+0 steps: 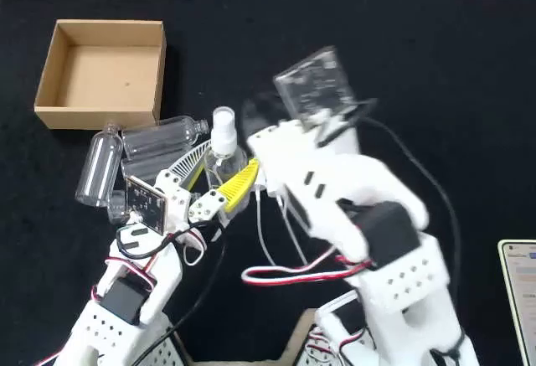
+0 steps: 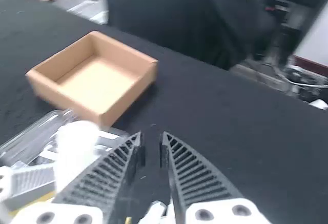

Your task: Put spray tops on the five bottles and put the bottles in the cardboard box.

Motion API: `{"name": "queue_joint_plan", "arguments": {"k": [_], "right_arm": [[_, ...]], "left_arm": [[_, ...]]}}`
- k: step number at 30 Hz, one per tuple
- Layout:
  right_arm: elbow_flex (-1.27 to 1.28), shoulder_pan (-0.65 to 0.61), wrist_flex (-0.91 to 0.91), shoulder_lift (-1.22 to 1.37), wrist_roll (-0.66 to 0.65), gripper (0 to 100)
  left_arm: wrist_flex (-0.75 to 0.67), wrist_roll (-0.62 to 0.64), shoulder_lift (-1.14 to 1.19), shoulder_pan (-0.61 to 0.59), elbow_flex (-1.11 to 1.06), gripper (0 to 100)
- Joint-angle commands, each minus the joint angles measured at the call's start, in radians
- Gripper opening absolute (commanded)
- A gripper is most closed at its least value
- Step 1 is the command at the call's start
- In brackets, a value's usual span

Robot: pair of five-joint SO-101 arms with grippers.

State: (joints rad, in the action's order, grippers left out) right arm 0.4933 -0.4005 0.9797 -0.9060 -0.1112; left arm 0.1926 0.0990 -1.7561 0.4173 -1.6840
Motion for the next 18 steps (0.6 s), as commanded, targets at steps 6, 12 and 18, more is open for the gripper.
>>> {"name": "queue_joint_plan", "arguments": {"k": [6, 12, 18], "right_arm": [[0.199, 0.236, -0.031, -0.097, 0.000, 5.7], [0.668, 0.233, -0.381, -0.105, 0.086, 5.7], [0.897, 0.235, -0.669, -0.099, 0.120, 5.7]], "left_arm": [[0.002, 0.000, -0.018, -0.111, 0.012, 16], [0.003, 0.005, -0.011, -0.297, 0.150, 16], [0.003, 0.003, 0.028, -0.435, 0.277, 16]]}}
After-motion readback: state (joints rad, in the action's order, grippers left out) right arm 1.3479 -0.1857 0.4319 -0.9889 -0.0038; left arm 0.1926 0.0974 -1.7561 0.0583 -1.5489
